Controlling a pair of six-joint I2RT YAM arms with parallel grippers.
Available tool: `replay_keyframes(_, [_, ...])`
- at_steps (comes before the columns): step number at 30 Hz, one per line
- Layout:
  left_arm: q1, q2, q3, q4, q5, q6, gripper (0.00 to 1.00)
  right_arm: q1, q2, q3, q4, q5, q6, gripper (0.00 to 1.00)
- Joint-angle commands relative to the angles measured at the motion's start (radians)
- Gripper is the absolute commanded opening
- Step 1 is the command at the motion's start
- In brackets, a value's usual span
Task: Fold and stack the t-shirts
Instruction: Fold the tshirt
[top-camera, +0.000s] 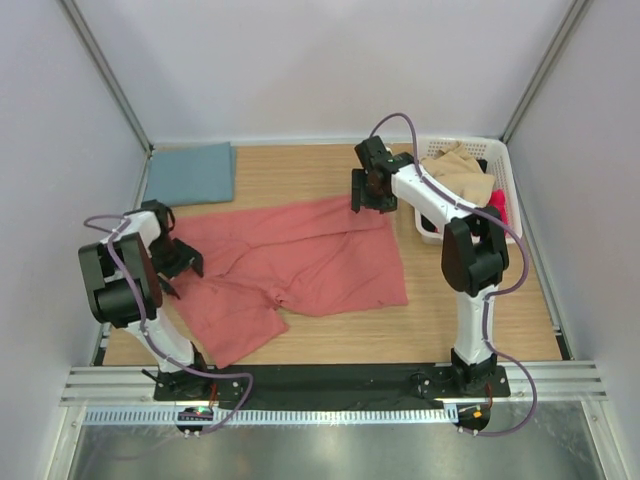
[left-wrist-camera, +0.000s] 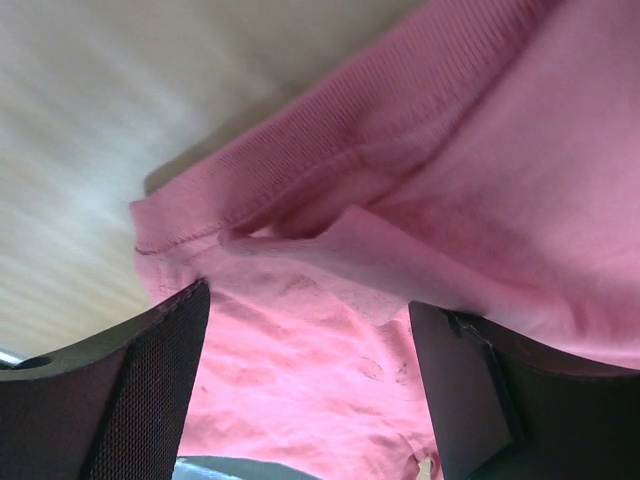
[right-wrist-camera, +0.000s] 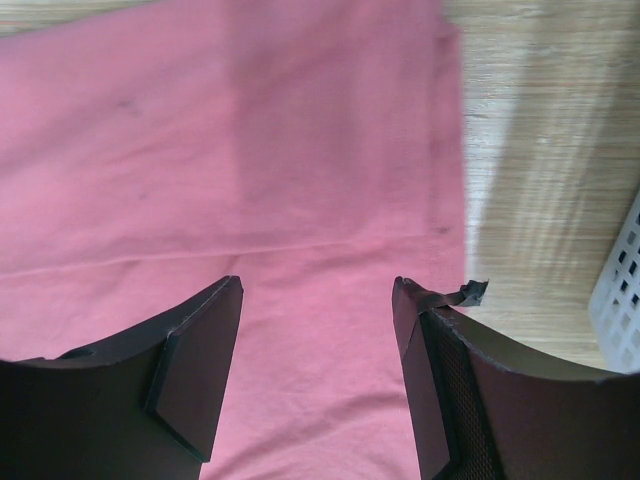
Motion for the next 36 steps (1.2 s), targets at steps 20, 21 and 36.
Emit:
replay_keyframes(20, [-0.041,-0.243,0.198,-0.092,0.02,0.166,0.79,-0.075,0.276,0.284,0.093,-0.084,-0.044,0.37])
replay_keyframes(21, [-0.042,-0.246,0.227,-0.1,0.014,0.167,0.79,-0.077,0.281,0.286,0.105,-0.091,-0.048,0.37])
replay_keyframes(36, [-0.054,-0.304,0.301,-0.123,0.055,0.156,0.78,-0.108,0.403,0.373,0.129,-0.124,0.005,0.36])
